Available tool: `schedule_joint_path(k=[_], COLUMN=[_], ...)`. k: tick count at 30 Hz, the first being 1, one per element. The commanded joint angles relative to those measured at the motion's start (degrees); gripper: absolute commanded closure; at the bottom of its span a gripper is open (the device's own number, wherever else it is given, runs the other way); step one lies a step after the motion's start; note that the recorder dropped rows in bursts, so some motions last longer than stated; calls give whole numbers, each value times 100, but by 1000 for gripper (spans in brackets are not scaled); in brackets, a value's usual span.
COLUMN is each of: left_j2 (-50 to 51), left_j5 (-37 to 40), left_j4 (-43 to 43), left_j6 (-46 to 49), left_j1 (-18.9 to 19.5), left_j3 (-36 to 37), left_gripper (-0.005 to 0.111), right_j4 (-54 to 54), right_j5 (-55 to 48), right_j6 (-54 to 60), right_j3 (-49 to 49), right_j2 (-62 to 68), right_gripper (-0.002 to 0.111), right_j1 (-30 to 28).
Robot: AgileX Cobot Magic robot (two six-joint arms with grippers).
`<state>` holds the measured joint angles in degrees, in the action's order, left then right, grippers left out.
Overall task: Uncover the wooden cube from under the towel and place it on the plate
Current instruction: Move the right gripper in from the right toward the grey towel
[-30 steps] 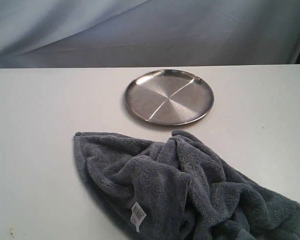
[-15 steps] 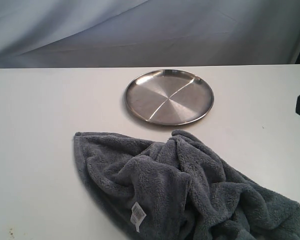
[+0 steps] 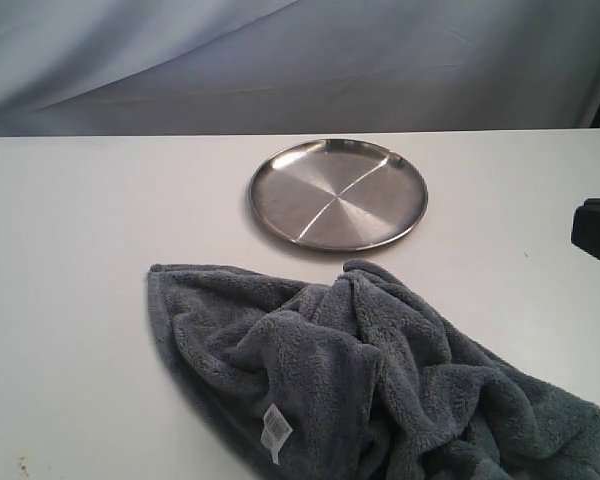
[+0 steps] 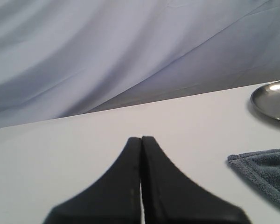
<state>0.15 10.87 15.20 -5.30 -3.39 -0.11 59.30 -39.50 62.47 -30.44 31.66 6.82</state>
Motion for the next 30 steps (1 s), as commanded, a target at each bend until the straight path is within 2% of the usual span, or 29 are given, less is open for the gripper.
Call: schedule_joint_path(k=[1, 7, 11, 13, 15, 19, 25, 30], left_j2=[-15, -15, -15, -15, -15, -15, -15, -15], left_j5=[-15, -15, -15, -15, -15, -15, -15, -15], left_j4=[-54, -54, -54, -54, -54, -54, -54, -54], left_j6=[-15, -15, -15, -15, -15, -15, -15, -15], left_j1=[6, 6, 6, 6, 6, 6, 6, 6], left_j3=[11, 11, 11, 11, 11, 11, 11, 11], left_gripper=[107, 107, 107, 107, 107, 107, 107, 107], right_j4=[177, 177, 355, 908, 1206, 1318, 1939, 1974], right_j5=[-68, -68, -391, -660, -821, -879, -1270, -1351], right_j6=[78, 216, 728, 1005, 1318, 1391, 2515, 2837], right_j3=[-35, -35, -35, -35, -35, -35, -35, -35], right_j2=[161, 445, 815, 1224, 1632, 2112, 2469, 2881], right_gripper=[95, 66, 38, 24, 20, 20, 21, 21], right_j1=[13, 13, 13, 13, 13, 13, 13, 13])
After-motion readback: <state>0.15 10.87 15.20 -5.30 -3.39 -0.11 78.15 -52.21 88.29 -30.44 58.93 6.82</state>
